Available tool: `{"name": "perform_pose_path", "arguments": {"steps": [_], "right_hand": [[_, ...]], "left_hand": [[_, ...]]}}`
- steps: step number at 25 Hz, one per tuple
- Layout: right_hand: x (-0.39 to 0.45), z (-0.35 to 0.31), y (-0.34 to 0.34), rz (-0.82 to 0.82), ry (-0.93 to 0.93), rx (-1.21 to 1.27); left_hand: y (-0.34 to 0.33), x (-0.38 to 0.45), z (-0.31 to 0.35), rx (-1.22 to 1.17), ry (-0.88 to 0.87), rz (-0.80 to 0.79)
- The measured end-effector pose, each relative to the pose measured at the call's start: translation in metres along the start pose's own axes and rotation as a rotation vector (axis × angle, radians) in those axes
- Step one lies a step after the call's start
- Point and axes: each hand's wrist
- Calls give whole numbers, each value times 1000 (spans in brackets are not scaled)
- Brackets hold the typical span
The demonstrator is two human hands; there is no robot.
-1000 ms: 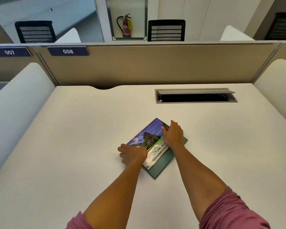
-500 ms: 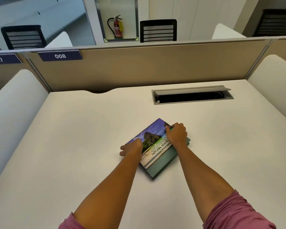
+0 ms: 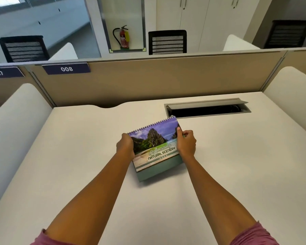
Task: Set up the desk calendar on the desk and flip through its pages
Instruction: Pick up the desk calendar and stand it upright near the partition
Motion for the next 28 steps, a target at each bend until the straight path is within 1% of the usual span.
{"name": "perform_pose_path", "arguments": {"steps": [3,5,9,14,19,23,28], "right_hand": [[1,-16,-20,25,14,64],[0,-27,-36,19,41,89],[-2,-58,-76,4,148,95],[-5,-100,-138,-25,271,175],[-7,-137,-203,-119,398,279],[-6,-157,-249,-180,496,368],[-2,-164,-296,-280,543,499]], "left_hand": [[12,-1,24,-30,-50,-3],[20,-1,37,-33,-52,7],[44,9,65,-25,-98,84],[85,36,111,-103,-192,115],[136,68,149,-187,-325,113],[169,88,168,-241,-401,103],[205,120,188,-205,-524,92]]}}
Point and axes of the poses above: each hand's wrist, its own x-axis towards the middle knuckle, its own y-axis out of the back of the hand, z = x × y, and after that the axes turned 12 degrees about y, right-handed
